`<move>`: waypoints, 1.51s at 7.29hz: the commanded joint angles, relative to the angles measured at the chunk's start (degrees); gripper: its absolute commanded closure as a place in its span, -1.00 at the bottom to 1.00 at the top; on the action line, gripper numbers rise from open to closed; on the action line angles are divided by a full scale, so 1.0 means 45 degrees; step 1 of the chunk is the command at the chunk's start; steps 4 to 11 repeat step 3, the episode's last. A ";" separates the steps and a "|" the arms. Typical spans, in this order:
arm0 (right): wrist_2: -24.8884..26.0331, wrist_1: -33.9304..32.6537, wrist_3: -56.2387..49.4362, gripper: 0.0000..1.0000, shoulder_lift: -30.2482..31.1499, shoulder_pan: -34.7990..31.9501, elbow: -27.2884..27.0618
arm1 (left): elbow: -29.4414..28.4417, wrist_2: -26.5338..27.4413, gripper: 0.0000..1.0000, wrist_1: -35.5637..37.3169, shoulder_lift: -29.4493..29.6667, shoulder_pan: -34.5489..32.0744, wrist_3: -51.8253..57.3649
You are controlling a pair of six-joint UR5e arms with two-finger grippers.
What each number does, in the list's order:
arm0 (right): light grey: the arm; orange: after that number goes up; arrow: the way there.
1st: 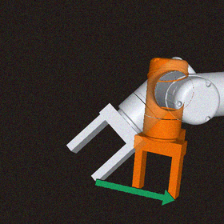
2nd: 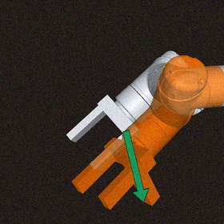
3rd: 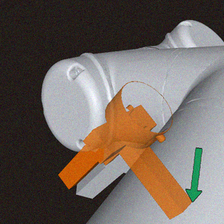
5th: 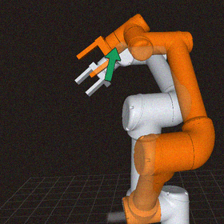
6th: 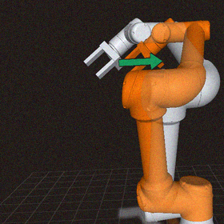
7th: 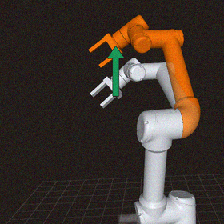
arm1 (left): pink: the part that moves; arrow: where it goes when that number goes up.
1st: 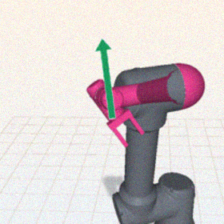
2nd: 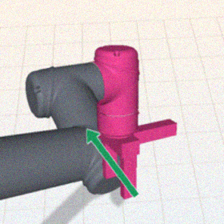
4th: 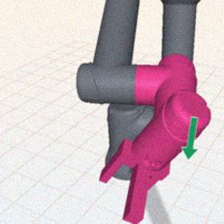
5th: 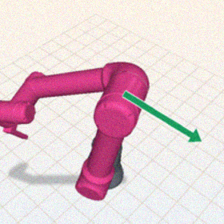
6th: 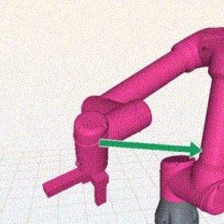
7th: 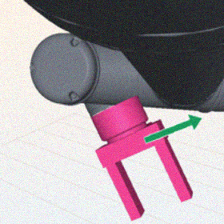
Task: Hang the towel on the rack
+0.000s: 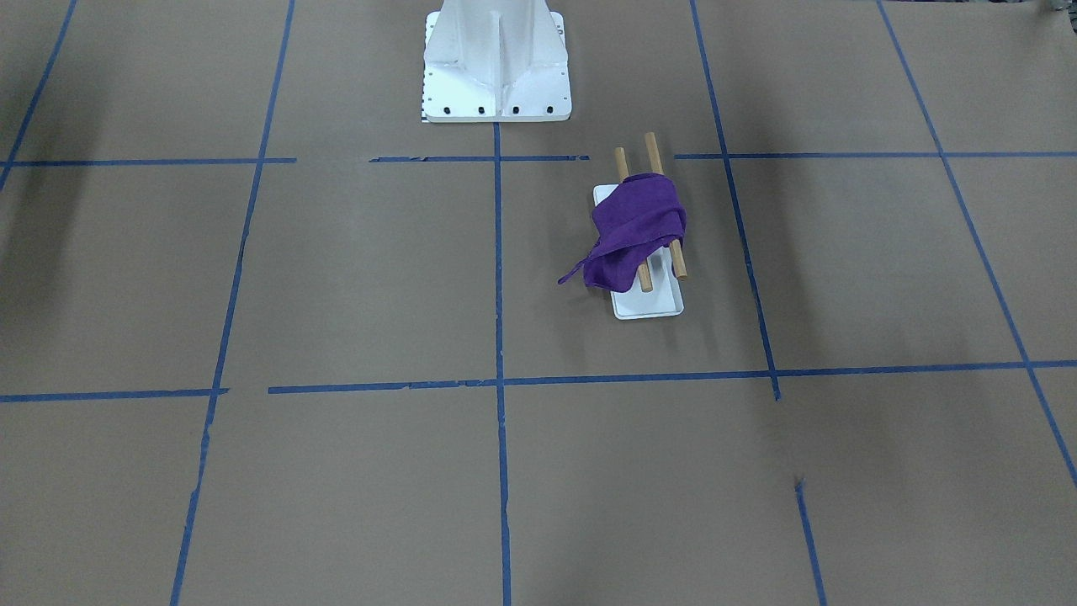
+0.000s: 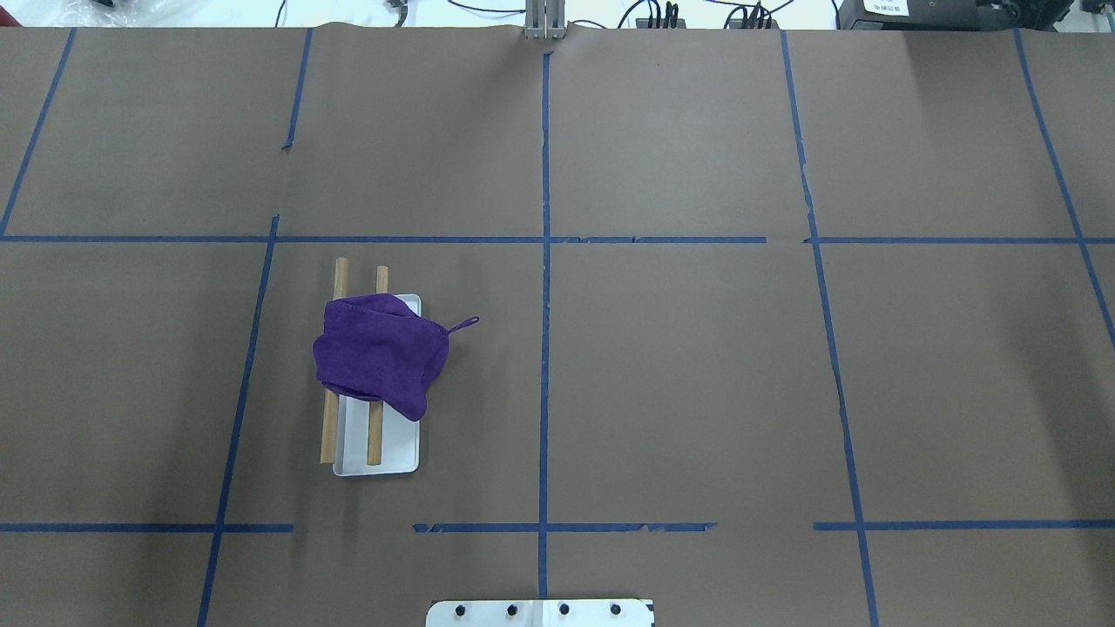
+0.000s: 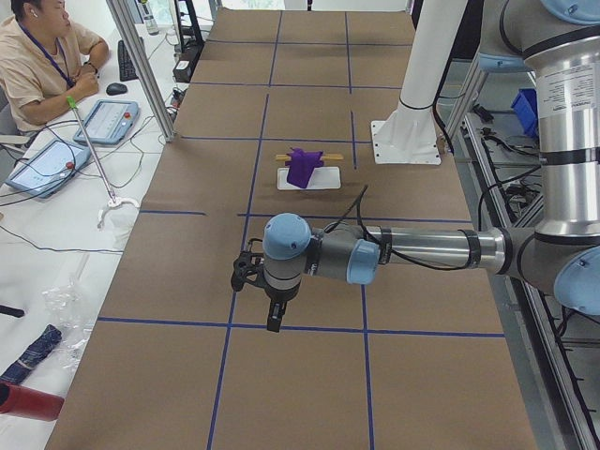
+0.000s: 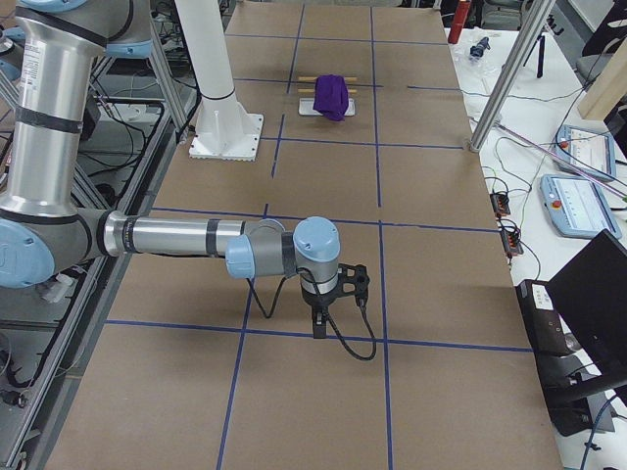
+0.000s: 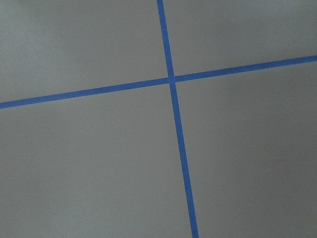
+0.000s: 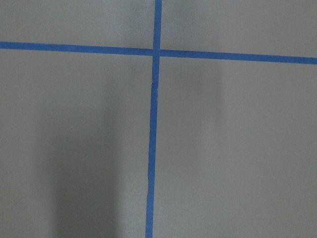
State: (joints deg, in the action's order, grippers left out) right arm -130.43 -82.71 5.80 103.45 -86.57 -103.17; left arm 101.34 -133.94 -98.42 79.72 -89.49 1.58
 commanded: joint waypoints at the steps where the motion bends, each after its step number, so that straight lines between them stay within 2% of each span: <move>1: -0.0019 0.0000 0.0000 -1.00 0.0000 0.0000 -0.0003 | 0.0000 0.0000 -1.00 -0.0022 0.0000 0.0004 0.0000; 11: -0.0019 0.0000 0.0000 -1.00 0.0000 0.0000 -0.0042 | 0.0020 0.0000 -1.00 -0.0042 0.0019 0.0004 0.0000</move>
